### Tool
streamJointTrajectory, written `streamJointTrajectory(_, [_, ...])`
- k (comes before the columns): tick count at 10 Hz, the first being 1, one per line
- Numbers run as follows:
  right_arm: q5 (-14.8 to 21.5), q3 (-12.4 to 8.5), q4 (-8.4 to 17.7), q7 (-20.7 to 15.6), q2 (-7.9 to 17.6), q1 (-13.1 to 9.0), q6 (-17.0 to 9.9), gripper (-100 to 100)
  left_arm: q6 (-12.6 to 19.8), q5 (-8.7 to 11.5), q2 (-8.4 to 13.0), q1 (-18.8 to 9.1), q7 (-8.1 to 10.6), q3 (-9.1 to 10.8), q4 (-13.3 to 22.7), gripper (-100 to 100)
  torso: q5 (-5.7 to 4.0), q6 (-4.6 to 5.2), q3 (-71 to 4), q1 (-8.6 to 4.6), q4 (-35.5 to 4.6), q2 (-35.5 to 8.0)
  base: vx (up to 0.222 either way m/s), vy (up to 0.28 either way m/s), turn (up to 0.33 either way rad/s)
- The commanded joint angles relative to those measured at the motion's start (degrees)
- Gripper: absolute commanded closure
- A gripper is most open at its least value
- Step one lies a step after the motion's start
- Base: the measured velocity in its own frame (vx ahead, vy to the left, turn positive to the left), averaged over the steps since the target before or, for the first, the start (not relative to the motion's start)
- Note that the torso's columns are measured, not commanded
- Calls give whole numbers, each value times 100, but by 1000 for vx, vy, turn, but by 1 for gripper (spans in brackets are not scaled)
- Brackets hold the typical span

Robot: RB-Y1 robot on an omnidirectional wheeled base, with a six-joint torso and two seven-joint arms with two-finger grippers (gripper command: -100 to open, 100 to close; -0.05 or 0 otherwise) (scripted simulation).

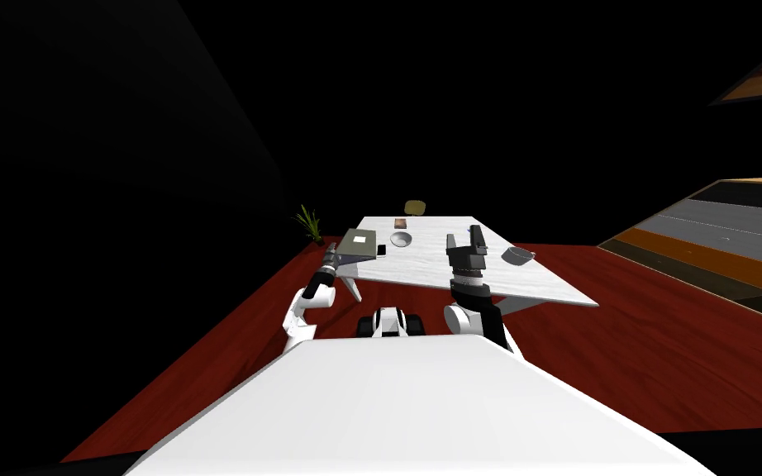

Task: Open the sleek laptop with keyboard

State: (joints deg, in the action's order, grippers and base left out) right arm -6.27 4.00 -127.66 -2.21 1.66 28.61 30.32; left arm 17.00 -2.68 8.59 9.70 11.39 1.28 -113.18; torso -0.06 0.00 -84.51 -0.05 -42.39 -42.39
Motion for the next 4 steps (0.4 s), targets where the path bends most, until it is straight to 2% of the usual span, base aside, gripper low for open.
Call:
streamJointTrajectory(1, [0,0,0,0,0,0,0,0,7,0,0,7,0,-2,8,0,-1,0,0,-1,-1,-1,0,0,0])
streamJointTrajectory(4, [0,0,0,0,0,0,0,0,12,0,-1,11,0,-2,13,0,5,0,-5,5,9,9,0,0,0])
